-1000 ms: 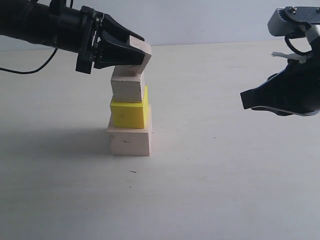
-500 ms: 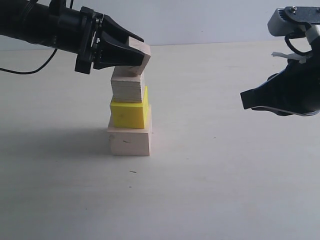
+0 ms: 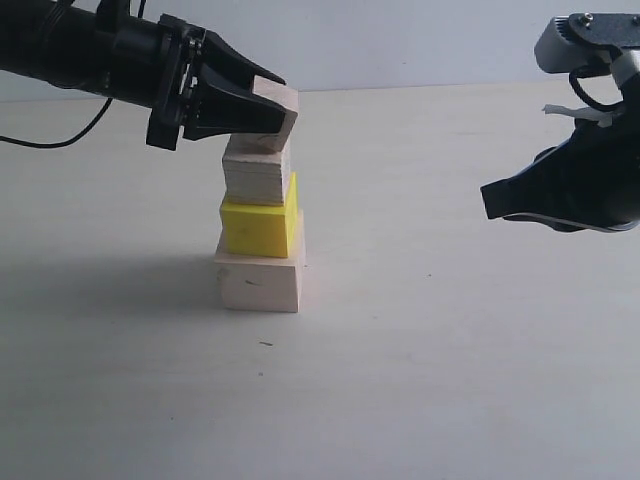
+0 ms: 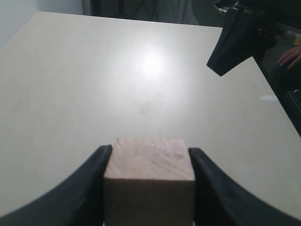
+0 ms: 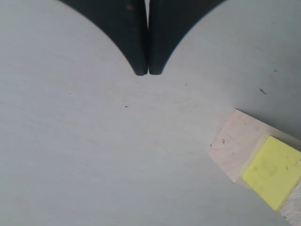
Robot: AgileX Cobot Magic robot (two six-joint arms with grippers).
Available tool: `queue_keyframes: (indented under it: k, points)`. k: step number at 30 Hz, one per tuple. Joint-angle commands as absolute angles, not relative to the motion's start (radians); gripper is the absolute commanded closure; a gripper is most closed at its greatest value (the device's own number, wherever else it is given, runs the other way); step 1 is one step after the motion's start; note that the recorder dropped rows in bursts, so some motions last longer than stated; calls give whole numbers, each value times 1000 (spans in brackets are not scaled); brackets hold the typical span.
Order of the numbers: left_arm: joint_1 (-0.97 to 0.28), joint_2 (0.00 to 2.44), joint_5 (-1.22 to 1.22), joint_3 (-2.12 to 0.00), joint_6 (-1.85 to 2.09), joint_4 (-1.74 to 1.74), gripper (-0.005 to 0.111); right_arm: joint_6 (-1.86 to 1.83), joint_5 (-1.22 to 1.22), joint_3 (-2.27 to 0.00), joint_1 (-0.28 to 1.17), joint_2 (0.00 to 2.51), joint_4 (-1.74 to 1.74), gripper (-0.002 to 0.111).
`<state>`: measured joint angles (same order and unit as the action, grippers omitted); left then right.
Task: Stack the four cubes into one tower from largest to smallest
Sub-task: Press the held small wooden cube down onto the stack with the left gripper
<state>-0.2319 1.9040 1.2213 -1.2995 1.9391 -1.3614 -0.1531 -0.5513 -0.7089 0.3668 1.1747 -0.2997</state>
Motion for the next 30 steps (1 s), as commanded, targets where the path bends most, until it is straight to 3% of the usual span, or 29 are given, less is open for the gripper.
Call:
queue_keyframes:
  k: [1,30]
  points:
    - [-229,1903,1221,-1289,1942,-1279,107,-165,-545,-706,366,1171,-302,108]
    - [-182,1903,1221,-1289,1936,-1272,107,-165,-546,-706,366,1171,-302,108]
